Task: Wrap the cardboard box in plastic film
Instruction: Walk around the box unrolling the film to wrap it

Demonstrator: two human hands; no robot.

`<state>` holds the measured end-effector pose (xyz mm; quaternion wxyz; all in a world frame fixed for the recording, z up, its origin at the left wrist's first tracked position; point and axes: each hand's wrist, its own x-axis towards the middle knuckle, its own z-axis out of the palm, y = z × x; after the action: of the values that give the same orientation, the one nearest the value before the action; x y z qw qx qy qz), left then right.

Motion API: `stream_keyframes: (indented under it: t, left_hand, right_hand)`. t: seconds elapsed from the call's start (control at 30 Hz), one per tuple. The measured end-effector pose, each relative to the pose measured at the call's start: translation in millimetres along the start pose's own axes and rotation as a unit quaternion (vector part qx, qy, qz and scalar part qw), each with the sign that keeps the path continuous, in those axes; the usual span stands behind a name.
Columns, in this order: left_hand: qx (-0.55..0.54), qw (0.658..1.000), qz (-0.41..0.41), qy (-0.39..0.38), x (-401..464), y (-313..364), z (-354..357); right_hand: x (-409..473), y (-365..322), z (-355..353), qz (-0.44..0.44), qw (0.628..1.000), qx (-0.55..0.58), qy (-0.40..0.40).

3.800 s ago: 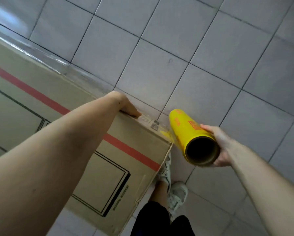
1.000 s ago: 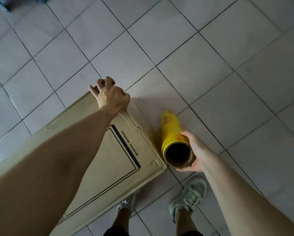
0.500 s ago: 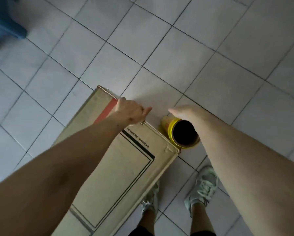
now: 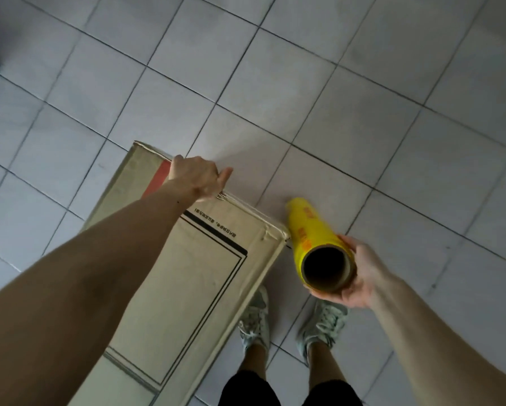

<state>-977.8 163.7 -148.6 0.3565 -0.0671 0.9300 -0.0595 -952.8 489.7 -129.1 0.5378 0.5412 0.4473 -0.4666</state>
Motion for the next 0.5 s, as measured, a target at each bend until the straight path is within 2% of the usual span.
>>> stream_keyframes:
  t: [0.1,0.17,0.27,0.33,0.5]
  left_hand:
    - [0.005,1.000,0.003,-0.028,-1.8,2.5,-4.3]
    - [-0.002,0.998,0.045,-0.043,-4.1,9.1,-6.2]
    - [0.001,0.979,0.200,-0.046,-17.0,37.4,-3.7]
    - [0.025,0.961,0.275,-0.032,-24.8,54.5,3.8]
    - [0.046,0.947,0.314,0.052,-21.8,52.5,13.2]
  right_hand:
    - [6.3,31.9,1.4,0.058,0.990,0.115,-0.064]
    - [5.0,36.8,4.9,0.071,0.987,0.127,-0.065]
    - [-3.5,26.2,10.7,0.020,0.999,0.015,0.034]
    - [-7.0,13.8,18.3,-0.023,0.992,-0.072,0.096]
    - [-17.9,-2.6,43.3,-0.050,0.978,-0.180,0.096]
